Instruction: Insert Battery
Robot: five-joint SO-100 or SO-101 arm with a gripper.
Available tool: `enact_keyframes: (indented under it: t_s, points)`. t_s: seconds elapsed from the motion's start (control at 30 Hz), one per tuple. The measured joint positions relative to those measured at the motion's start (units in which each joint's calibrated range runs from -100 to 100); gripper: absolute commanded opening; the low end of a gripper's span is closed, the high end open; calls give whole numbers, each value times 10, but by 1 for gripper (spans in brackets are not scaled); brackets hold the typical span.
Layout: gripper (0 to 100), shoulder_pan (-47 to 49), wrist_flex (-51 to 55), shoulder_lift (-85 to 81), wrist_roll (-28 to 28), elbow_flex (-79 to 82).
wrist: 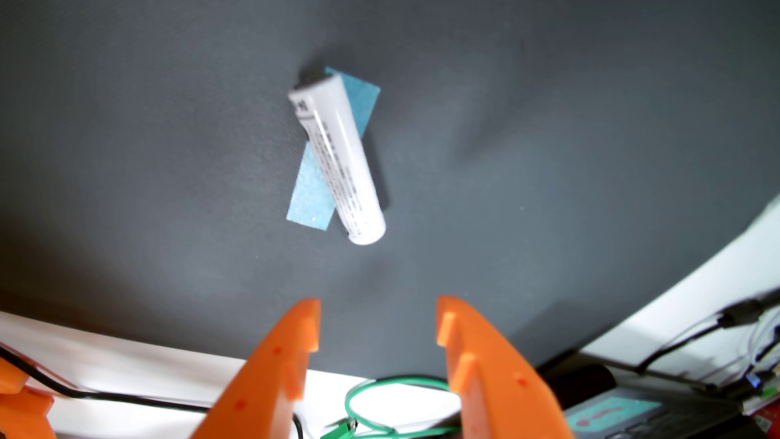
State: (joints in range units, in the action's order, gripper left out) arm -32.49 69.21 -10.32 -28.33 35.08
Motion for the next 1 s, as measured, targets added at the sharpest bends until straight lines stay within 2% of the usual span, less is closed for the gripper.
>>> enact_keyframes:
  t_s: [0.53,1.0]
  points:
    - [17,21,-3,66,-30,-5]
    - [17,21,0,94,-30,-10]
